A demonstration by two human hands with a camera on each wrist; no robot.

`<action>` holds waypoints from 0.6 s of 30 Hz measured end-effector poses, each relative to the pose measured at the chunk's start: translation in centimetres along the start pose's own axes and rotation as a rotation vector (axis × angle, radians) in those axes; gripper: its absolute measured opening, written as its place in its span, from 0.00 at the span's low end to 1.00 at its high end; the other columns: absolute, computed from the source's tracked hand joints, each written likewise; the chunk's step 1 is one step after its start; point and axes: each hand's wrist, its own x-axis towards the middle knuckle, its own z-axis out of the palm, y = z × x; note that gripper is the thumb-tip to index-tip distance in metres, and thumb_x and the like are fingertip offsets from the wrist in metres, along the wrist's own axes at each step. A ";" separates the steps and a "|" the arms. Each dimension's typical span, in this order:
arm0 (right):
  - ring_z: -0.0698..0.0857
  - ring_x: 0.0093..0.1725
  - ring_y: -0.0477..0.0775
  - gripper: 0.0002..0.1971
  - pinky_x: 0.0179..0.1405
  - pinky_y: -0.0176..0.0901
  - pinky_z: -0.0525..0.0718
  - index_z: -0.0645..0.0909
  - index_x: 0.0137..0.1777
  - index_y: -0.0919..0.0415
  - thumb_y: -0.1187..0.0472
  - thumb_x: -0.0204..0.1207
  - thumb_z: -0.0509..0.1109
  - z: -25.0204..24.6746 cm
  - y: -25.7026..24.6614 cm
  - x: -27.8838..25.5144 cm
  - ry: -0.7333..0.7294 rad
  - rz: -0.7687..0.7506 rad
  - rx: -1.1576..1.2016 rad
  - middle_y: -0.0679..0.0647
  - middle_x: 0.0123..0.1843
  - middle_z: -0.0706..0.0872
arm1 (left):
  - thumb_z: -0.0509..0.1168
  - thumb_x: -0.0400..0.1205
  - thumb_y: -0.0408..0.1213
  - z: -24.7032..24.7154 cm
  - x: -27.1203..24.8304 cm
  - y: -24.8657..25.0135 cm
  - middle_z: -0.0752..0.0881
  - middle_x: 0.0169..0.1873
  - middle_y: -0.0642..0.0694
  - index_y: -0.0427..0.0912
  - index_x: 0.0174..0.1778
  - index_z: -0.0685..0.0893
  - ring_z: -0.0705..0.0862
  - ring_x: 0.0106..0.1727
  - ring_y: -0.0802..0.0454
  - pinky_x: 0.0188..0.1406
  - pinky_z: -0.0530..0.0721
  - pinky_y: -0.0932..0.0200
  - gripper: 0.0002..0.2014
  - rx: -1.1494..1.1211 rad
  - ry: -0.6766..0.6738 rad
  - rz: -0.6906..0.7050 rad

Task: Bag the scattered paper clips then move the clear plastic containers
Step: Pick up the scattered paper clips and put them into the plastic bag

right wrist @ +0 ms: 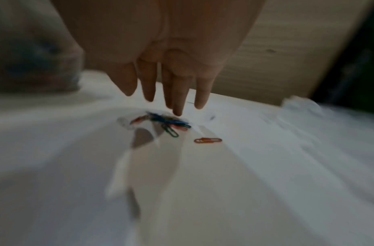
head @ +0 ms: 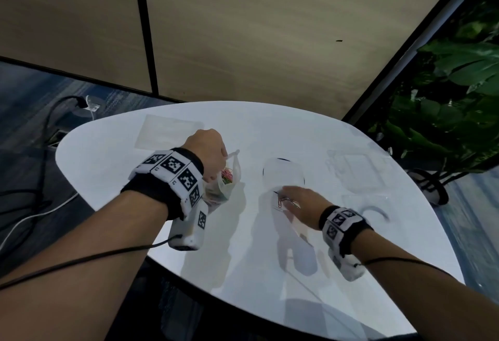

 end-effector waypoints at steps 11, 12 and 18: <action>0.67 0.81 0.60 0.39 0.78 0.49 0.67 0.52 0.85 0.59 0.45 0.81 0.64 3.3 -0.1 1.4 0.007 0.414 0.254 0.58 0.85 0.61 | 0.62 0.82 0.25 0.7 0.1 0.7 0.91 0.31 0.41 0.40 0.57 0.91 0.94 0.39 0.41 0.46 0.94 0.46 0.15 0.008 -0.002 -0.013; 0.66 0.81 0.61 0.37 0.78 0.50 0.68 0.53 0.86 0.58 0.48 0.82 0.64 3.4 -0.9 1.9 0.004 0.398 0.226 0.58 0.85 0.59 | 0.62 0.82 0.25 0.7 0.1 0.8 0.89 0.30 0.43 0.40 0.58 0.91 0.94 0.41 0.40 0.47 0.94 0.45 0.15 0.015 0.001 -0.006; 0.79 0.62 0.65 0.24 0.56 0.51 0.83 0.71 0.72 0.64 0.72 0.75 0.65 4.0 -3.1 2.8 -0.013 0.246 -0.108 0.62 0.69 0.73 | 0.62 0.83 0.24 0.6 -0.1 0.7 0.92 0.36 0.38 0.39 0.58 0.91 0.94 0.41 0.39 0.47 0.94 0.44 0.15 0.010 -0.005 0.001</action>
